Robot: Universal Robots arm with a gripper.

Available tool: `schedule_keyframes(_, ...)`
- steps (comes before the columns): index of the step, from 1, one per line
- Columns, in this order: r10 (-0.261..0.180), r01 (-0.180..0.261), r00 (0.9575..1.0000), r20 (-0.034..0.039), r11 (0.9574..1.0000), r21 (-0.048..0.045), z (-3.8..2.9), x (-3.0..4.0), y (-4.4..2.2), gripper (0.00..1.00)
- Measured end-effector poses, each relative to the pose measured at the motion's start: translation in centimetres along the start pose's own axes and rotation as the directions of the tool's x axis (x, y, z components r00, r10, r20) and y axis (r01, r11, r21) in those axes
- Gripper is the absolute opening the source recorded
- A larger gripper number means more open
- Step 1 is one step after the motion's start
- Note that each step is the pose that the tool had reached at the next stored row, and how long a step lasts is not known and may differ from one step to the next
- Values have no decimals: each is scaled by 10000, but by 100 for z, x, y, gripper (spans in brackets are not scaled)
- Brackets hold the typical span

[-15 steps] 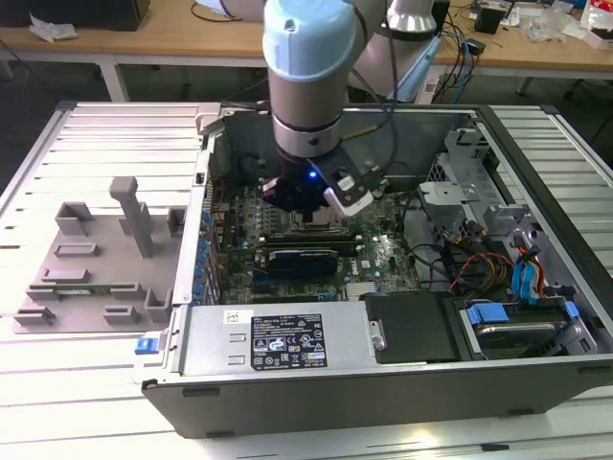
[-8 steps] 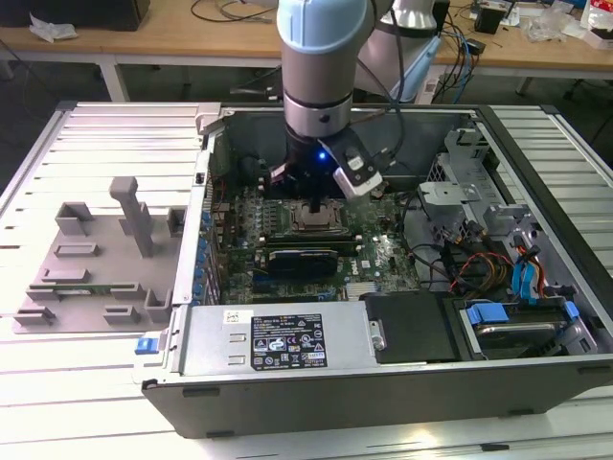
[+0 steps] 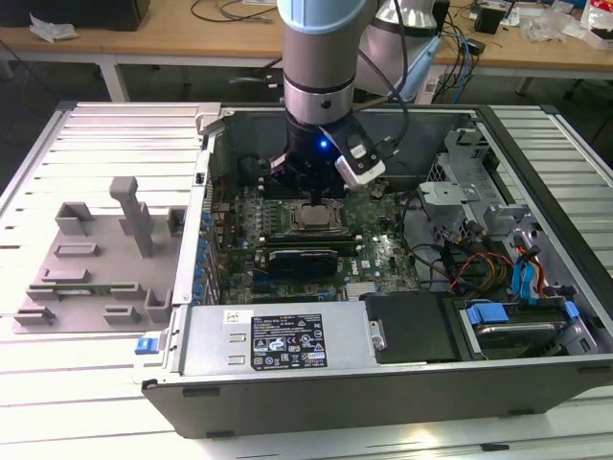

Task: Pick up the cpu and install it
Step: 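Install the second cpu locking lever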

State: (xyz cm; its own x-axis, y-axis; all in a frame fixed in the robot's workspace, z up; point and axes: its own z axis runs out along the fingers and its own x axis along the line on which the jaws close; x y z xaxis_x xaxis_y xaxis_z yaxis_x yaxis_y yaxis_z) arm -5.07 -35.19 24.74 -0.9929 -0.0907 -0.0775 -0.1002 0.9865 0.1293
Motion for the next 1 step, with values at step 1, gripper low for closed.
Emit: schedule_keyframes(1,0,0,10000,0,10000,0,0,0,0,11)
